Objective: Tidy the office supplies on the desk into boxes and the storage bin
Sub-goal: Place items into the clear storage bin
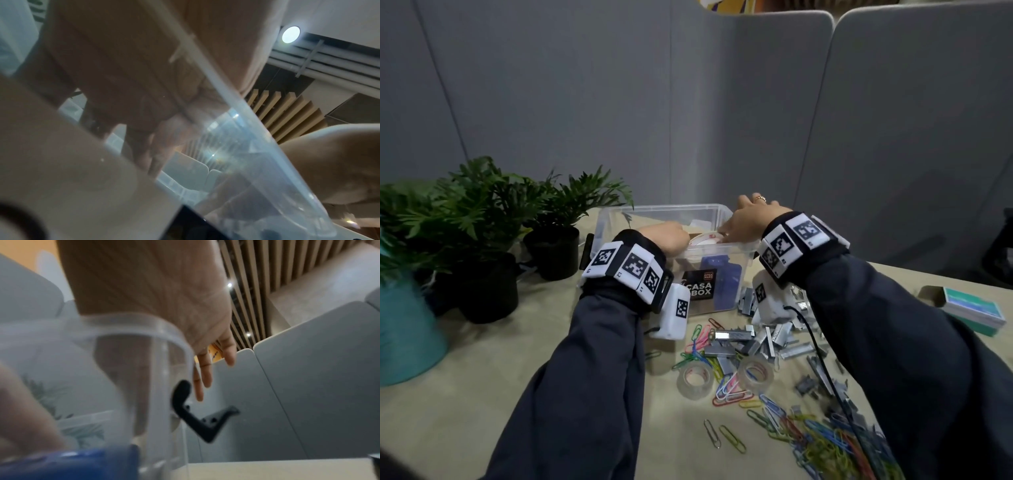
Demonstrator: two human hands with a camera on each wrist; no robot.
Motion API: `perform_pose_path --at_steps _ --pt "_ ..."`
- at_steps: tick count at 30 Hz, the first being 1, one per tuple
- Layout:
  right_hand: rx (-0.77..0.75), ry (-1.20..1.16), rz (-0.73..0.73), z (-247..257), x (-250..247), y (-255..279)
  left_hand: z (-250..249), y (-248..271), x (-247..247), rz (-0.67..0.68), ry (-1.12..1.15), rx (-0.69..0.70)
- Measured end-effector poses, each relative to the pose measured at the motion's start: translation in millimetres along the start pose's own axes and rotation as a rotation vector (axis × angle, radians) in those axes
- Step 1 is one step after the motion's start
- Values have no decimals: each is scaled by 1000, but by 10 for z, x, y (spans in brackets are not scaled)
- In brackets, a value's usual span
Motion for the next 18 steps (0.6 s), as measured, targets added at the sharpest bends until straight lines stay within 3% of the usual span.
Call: perform_pose_path --at_steps 5,8,10,15,18 --pt "18 -200 9 46 10 -25 5 -54 32 13 -90 32" --pt "48 -436 -189 43 -201 44 46 -89 41 13 -55 15" --pt "-19 -524 -278 103 -336 96 94 -100 24 -4 -23 -18" --pt "-204 -742 -57 328 -287 173 246 -135 -6 -22 72 -122" --pt "-244 -888 22 428 -228 181 216 -121 -13 -8 54 -105"
Point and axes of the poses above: each hand's wrist, its own y-axis away from the middle knuckle, its own x-axis out of the palm, z = x × y, the point moved 9 cm from there along -y, towards the middle knuckle, and after that the axes turned 4 degrees about -y, right-handed, at the moved point
